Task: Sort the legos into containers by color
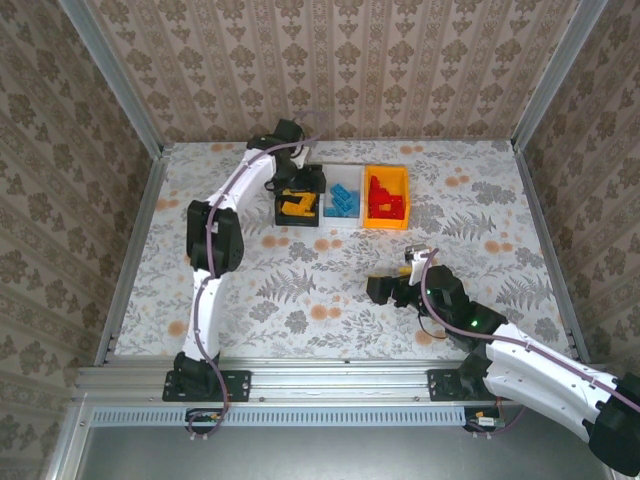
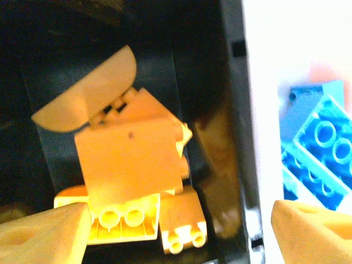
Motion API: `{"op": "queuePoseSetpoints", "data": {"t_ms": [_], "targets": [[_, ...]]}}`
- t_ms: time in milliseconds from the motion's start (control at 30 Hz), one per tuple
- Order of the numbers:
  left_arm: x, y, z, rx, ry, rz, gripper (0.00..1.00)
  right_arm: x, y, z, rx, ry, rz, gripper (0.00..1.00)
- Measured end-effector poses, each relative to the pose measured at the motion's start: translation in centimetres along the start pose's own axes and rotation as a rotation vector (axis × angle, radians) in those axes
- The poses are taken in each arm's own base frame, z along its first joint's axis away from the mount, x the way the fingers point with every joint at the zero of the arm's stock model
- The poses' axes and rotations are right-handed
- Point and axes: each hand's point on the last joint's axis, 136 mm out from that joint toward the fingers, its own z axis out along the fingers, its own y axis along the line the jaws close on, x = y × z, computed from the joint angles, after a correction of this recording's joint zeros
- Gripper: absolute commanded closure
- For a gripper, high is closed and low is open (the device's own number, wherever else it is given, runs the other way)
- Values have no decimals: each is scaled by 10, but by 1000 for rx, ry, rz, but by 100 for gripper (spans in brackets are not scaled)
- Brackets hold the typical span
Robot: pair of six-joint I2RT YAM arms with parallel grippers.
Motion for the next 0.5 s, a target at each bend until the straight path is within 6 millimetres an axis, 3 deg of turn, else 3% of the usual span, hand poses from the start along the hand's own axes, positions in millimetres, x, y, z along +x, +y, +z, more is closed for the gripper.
{"op": "queuePoseSetpoints", "data": {"t_ms": [100,500], "targets": [[3,-5,-14,4,-16,13,0,-1,0,-1,-2,-3,10,0],[0,-21,-73,54,-146,42,0,-2,1,-1,-5,-6,14,0]]}}
